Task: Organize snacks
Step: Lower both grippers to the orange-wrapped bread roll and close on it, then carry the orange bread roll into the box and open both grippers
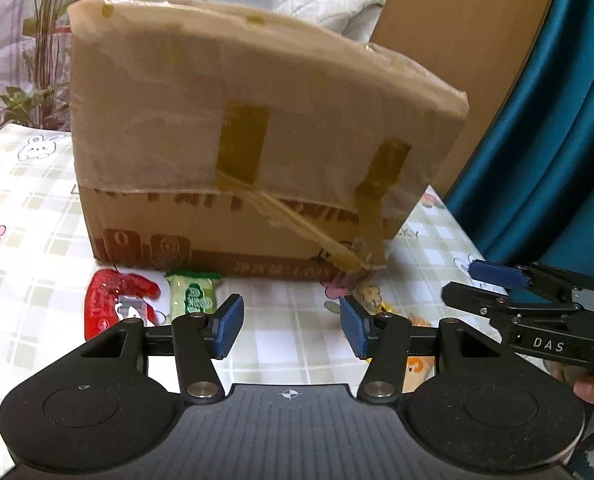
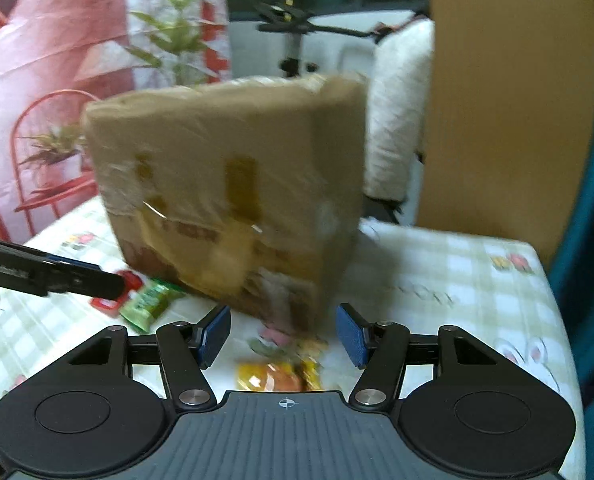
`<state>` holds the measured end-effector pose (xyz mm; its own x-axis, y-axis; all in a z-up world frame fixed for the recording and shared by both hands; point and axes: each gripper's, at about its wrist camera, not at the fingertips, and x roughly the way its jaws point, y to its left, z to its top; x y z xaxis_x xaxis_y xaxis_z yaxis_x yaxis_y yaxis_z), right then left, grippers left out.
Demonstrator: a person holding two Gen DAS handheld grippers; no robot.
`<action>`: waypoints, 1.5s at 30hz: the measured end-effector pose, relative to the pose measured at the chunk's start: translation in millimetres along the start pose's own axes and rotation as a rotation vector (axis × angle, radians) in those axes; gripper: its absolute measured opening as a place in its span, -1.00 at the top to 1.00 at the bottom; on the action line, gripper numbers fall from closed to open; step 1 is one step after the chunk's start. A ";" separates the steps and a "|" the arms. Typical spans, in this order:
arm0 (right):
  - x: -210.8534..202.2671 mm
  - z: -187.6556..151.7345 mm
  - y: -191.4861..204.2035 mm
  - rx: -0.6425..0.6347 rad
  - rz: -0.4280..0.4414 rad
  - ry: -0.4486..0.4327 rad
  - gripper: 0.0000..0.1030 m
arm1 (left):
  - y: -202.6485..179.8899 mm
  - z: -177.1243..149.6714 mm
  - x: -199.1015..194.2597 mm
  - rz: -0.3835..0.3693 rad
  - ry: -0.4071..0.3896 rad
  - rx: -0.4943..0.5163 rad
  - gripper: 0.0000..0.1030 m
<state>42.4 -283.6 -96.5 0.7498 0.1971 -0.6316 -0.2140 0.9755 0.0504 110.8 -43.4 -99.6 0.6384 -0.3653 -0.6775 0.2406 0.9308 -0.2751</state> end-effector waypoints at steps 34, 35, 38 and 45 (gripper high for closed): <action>40.1 -50.6 -4.3 -0.027 0.096 0.201 -0.41 | -20.8 -40.2 53.0 -0.101 0.195 -0.033 -0.07; 37.9 -50.5 -4.2 -0.028 0.090 0.197 -0.41 | -20.7 -40.6 54.7 -0.106 0.200 -0.029 -0.07; 31.0 -51.1 -6.7 -0.021 0.067 0.186 -0.41 | -22.1 -41.0 62.9 -0.121 0.214 -0.023 -0.07; 34.1 -59.2 -10.7 0.018 0.077 0.221 -0.19 | -27.1 -39.4 89.4 -0.178 0.255 -0.047 -0.07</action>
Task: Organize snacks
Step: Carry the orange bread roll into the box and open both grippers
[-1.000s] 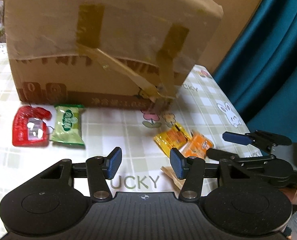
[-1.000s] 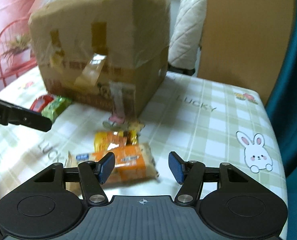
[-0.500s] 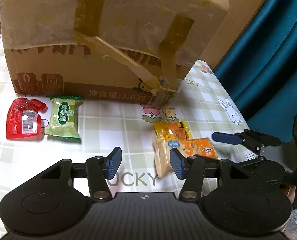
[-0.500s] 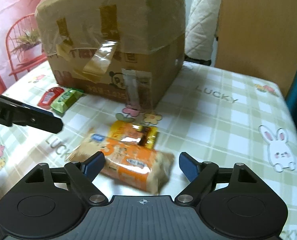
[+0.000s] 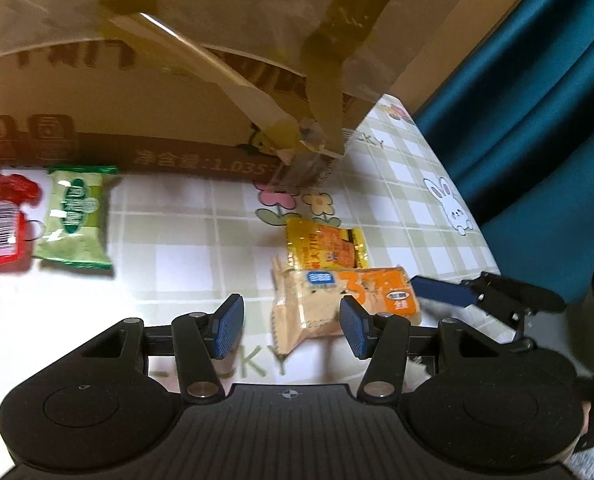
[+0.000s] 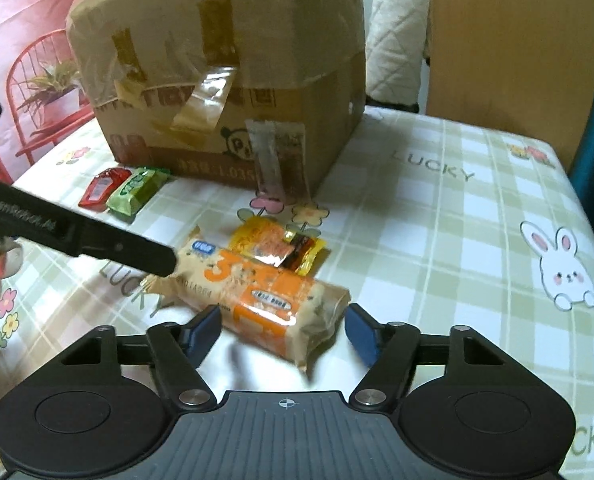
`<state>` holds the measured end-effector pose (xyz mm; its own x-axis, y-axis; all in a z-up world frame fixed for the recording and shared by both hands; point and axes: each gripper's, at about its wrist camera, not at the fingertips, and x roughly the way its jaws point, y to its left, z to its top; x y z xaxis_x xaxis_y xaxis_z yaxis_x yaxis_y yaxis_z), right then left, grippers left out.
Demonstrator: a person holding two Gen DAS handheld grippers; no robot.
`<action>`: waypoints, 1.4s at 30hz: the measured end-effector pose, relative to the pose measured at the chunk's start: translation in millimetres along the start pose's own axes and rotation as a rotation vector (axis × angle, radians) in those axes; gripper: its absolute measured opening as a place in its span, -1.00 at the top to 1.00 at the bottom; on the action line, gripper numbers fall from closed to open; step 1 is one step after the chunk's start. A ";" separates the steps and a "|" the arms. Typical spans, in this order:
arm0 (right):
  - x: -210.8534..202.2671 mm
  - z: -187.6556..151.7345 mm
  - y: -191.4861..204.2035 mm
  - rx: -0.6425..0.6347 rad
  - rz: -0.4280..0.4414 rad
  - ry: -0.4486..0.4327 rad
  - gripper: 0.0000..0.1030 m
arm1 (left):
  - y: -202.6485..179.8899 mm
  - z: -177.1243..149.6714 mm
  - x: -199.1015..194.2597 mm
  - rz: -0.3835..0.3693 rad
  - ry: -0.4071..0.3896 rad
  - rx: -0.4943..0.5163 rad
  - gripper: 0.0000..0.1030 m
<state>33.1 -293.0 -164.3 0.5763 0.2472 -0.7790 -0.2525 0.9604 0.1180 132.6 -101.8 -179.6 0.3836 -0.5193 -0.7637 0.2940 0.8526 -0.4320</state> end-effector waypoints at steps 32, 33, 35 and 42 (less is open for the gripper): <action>-80.2 75.7 42.5 -0.030 -0.117 -0.280 -0.10 | -45.5 51.4 -97.1 -0.095 -0.268 0.256 0.22; -86.1 86.1 45.7 -0.045 -0.122 -0.305 -0.10 | -46.8 60.4 -106.5 -0.098 -0.290 0.270 0.22; -96.1 110.1 52.6 -0.070 -0.124 -0.358 -0.10 | -47.5 78.5 -123.8 -0.099 -0.327 0.291 0.22; -94.6 187.7 73.0 -0.140 -0.094 -0.463 -0.10 | -29.8 132.6 -164.3 -0.065 -0.414 0.292 0.21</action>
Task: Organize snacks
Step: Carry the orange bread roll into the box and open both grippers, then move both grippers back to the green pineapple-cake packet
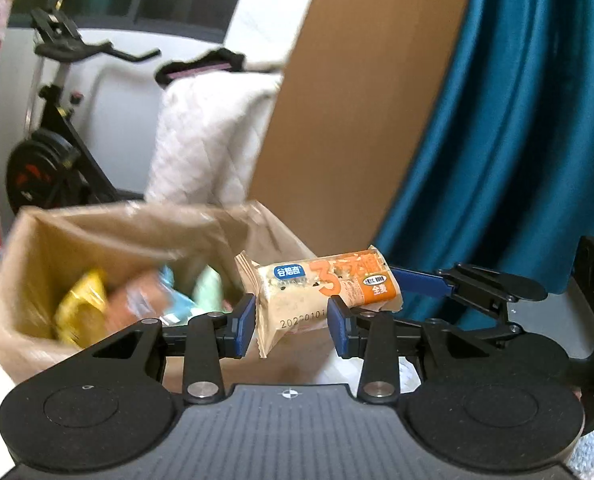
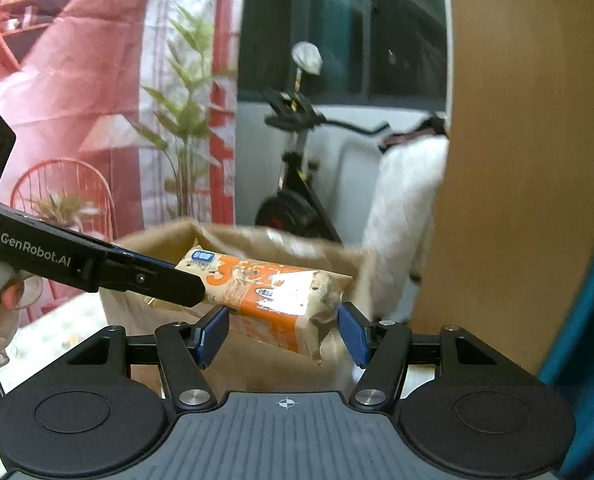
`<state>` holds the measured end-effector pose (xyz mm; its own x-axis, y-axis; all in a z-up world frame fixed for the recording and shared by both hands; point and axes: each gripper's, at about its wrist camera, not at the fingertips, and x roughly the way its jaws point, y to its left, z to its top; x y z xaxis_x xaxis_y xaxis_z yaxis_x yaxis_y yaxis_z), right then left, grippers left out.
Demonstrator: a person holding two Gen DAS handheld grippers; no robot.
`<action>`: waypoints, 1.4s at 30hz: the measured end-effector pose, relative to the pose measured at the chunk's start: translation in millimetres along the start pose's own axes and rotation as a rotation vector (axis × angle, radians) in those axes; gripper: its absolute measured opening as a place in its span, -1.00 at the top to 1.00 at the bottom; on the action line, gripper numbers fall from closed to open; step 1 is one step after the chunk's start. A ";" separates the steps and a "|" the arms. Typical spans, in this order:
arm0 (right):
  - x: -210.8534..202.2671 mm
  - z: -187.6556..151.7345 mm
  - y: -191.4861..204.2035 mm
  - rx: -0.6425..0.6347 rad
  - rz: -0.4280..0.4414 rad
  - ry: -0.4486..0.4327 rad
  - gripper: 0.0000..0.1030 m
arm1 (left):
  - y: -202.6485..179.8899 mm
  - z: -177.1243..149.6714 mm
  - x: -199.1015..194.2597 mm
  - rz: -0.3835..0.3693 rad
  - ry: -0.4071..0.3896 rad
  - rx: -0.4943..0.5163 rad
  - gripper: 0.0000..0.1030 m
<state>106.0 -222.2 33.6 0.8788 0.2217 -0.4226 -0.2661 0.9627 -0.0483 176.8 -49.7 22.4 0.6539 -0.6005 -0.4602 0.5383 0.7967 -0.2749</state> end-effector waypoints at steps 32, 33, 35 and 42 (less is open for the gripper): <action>38.4 -17.6 37.2 0.135 0.064 0.051 -0.24 | 76.0 -16.6 -39.3 0.182 0.011 -0.094 0.01; 33.5 -20.9 39.5 0.145 0.067 0.047 -0.24 | 76.7 -19.3 -43.9 0.185 0.017 -0.097 0.01; 25.2 -28.8 45.2 0.170 0.072 0.043 -0.24 | 79.0 -27.9 -52.9 0.197 0.036 -0.102 0.01; 14.5 -72.5 67.3 0.259 0.086 0.105 -0.24 | 92.5 -63.6 -64.6 0.234 0.118 -0.087 0.01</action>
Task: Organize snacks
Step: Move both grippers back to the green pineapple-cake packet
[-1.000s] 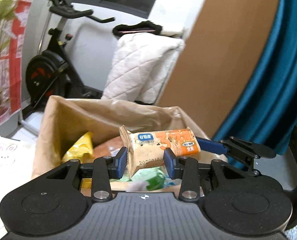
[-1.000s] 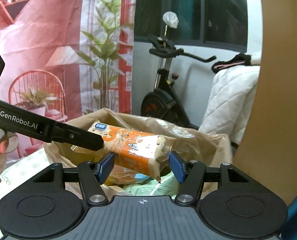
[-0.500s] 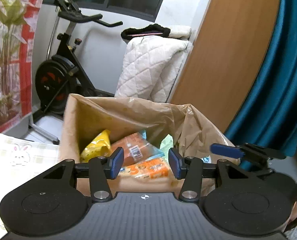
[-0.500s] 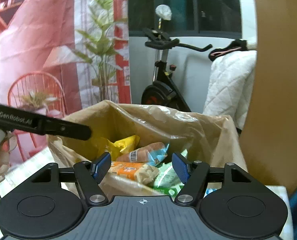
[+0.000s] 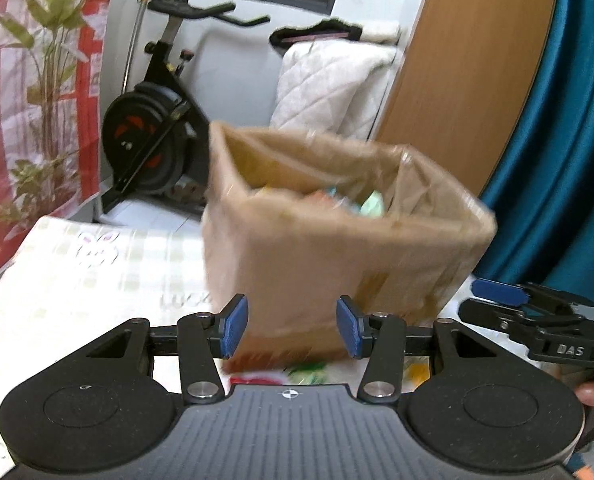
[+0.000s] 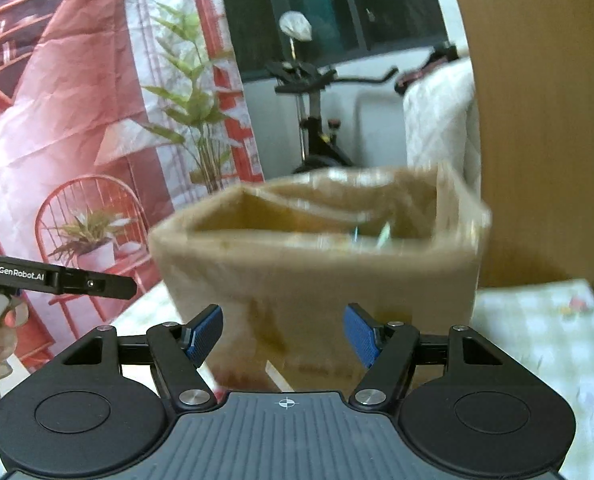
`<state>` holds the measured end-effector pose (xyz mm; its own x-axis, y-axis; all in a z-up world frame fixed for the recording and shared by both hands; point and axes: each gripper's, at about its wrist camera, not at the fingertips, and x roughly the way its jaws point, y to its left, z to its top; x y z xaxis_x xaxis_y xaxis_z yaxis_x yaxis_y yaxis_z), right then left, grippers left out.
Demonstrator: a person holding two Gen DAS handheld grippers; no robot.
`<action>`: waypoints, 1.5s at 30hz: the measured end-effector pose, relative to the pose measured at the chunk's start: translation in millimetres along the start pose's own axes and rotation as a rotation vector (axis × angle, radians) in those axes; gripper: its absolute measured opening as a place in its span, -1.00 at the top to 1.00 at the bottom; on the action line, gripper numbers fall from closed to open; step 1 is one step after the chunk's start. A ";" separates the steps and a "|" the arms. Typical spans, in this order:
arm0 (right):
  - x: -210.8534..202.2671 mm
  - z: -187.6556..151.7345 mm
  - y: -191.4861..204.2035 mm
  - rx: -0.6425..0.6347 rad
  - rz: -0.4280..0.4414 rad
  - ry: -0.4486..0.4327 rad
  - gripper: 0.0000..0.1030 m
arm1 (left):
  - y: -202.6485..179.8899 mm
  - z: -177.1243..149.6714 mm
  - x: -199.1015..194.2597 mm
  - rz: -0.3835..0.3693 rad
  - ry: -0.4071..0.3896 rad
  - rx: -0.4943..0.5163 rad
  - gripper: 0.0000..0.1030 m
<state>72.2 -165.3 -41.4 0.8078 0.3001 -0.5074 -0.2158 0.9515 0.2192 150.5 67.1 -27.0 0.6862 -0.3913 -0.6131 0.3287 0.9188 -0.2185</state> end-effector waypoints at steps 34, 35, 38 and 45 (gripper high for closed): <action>138.4 -105.9 21.4 -0.077 -0.214 0.333 -0.40 | 26.6 -64.8 88.7 0.004 0.115 -0.002 0.02; 134.1 -108.1 18.3 -0.081 -0.220 0.327 -0.40 | 23.6 -65.9 91.9 -0.008 0.123 0.000 0.02; 124.9 -113.1 12.9 -0.111 -0.226 0.319 -0.34 | 11.8 -69.2 101.2 -0.048 0.148 0.010 0.02; 108.5 -119.2 0.5 -0.131 -0.194 0.298 -0.11 | -21.8 -77.7 124.5 -0.118 0.210 0.034 0.03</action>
<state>94.3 -124.3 -195.6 0.6496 0.1019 -0.7534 -0.1583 0.9874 -0.0029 178.4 2.4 -157.6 0.4929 -0.4732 -0.7301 0.4229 0.8637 -0.2743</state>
